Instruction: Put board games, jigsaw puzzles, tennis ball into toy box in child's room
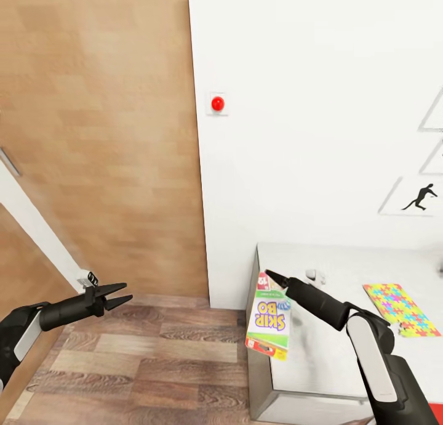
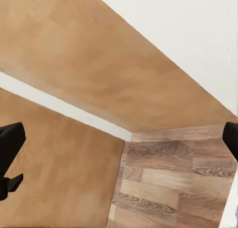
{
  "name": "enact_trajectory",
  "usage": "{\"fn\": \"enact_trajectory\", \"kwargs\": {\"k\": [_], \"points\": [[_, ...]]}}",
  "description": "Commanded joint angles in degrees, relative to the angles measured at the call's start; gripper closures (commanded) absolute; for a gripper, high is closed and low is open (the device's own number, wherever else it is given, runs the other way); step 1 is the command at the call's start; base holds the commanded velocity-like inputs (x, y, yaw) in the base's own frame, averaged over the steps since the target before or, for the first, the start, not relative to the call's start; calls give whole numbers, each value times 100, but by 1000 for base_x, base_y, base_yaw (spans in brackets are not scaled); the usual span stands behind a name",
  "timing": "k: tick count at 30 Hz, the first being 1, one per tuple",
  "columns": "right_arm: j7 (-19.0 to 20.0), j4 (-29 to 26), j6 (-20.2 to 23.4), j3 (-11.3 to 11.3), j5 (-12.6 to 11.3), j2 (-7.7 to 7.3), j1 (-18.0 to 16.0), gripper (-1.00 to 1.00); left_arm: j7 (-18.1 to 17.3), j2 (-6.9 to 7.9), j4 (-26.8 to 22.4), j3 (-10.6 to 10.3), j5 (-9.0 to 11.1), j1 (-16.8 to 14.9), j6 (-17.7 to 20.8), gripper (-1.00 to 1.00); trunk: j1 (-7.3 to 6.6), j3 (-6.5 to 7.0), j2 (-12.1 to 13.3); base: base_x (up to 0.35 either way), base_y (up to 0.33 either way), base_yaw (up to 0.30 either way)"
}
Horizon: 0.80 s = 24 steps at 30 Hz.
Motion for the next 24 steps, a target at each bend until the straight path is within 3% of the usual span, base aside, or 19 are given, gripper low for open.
{"fn": "enact_trajectory", "kwargs": {"k": [1,10,13,18,24], "points": [[267,-2,42,-27,16,-23,-5,-100,-15,0,-1,-3,6,-4,60,-100,4,-1,-11,0,0,0],[1698,11,50,-61,21,-360,2,-100,54,-74,-1,-14,5,-4,55,-100,4,82,-11,0,-7,0],[2000,37,46,-94,23,-409,3,-100,160,-124,-5,-18,6,-9,57,-100,4,110,-11,0,-83,0],[2196,73,40,-289,25,-430,3,-100,382,-194,-9,-21,6,-18,59,-100,4,157,-11,0,-181,0],[2240,89,38,-368,25,-435,5,-100,481,-230,-9,-20,6,-21,60,-100,4,213,-11,0,-268,25]]}}
